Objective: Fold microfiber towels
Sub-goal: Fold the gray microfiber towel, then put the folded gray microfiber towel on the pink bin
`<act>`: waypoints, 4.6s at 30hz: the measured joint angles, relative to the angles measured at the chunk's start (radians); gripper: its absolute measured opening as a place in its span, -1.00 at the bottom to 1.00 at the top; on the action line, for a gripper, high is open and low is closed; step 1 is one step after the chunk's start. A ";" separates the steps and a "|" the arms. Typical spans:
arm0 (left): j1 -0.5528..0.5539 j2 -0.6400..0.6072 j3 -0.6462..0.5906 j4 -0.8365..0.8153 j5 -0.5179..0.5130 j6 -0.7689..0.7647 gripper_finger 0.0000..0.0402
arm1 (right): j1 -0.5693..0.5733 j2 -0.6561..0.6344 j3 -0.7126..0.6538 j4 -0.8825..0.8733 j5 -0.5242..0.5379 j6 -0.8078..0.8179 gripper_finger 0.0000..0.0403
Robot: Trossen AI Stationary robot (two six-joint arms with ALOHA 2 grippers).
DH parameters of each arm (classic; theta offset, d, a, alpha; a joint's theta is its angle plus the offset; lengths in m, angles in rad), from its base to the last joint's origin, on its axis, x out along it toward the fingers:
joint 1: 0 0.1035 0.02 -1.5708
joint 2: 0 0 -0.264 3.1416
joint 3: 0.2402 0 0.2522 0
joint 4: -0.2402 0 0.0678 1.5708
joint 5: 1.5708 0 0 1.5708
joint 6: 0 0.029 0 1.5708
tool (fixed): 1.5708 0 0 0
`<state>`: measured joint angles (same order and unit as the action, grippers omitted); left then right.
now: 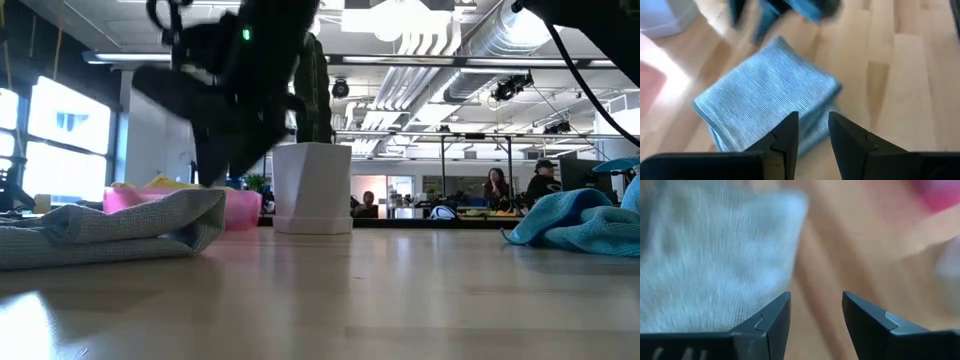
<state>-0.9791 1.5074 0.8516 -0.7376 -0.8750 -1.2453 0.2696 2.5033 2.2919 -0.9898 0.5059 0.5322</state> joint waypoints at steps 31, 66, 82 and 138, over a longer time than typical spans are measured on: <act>0.272 0.010 -0.269 0.457 0.348 -0.020 -0.52 | 0.084 -0.165 -0.165 -0.073 0.017 -0.197 -0.15; 0.351 -0.155 -0.025 -0.052 0.524 -0.218 -0.52 | 0.022 -1.328 -1.774 1.241 -0.188 -0.308 -0.23; 0.523 -0.153 -0.025 -0.021 0.577 0.015 -0.39 | -0.127 -1.838 -2.144 1.475 -0.231 -0.403 -0.23; 0.795 -0.366 -0.361 0.230 0.833 0.199 0.40 | -0.147 -1.914 -2.209 1.081 -0.142 -0.139 -0.23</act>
<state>-0.1842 1.1413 0.4903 -0.5073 -0.0417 -1.0459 0.1226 0.5894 0.0830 0.0908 0.3637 0.3927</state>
